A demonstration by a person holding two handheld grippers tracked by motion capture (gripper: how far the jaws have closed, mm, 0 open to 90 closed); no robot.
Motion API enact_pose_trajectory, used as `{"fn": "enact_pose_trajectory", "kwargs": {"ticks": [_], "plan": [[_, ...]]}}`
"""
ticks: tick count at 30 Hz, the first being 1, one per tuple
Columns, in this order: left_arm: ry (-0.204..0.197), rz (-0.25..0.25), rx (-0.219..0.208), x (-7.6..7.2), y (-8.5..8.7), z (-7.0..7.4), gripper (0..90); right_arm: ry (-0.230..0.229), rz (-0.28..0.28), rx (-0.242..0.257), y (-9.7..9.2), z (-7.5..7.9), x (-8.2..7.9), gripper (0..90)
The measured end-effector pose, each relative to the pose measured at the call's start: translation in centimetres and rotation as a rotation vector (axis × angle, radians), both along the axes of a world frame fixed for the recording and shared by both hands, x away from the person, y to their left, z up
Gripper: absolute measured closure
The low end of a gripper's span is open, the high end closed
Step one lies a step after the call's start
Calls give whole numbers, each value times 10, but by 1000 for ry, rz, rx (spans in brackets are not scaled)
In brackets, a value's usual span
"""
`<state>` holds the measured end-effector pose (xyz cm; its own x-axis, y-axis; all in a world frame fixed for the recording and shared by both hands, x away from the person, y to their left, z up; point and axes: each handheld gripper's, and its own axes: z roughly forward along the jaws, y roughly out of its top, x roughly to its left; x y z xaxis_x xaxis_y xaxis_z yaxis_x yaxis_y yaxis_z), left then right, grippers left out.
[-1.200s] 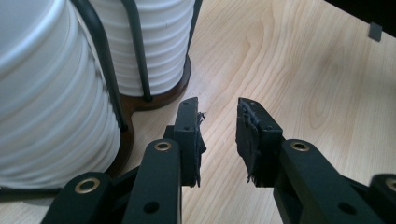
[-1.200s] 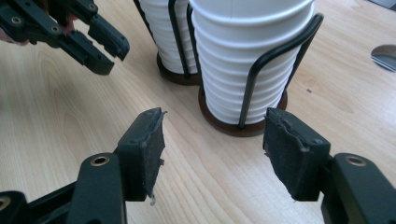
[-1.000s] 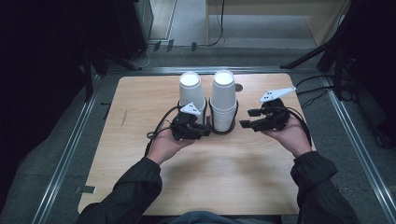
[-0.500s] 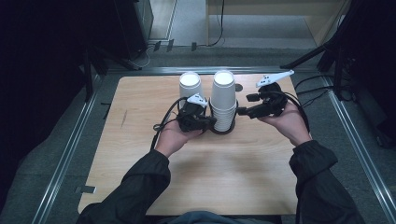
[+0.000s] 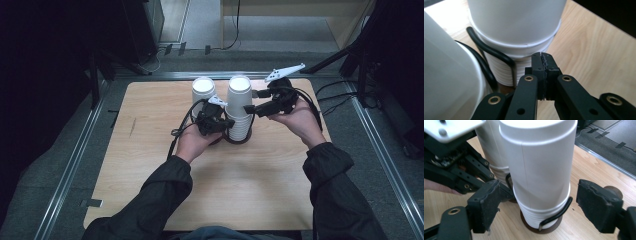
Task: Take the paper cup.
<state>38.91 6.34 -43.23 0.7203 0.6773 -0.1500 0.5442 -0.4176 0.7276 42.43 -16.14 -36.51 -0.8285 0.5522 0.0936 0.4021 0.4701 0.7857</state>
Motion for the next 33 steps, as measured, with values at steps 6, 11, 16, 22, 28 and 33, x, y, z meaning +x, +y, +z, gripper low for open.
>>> {"fn": "enact_pose_trajectory", "kwargs": {"ticks": [6,11,16,22,28,33], "plan": [[-1,4,-19,0,-1,1,898,-3,4,-7,10,5,10,168],[-4,6,6,0,-3,-1,899,-13,14,-17,23,10,16,151],[-25,26,15,-2,-5,-1,899,-28,-1,-21,34,14,19,143],[-69,54,37,-7,-11,-2,899,-28,-32,-20,43,17,22,144],[-77,65,28,-10,-14,-4,900,-44,-40,-47,50,18,22,167],[-83,74,19,-11,-16,-6,899,-61,-49,-63,49,18,22,220]]}}
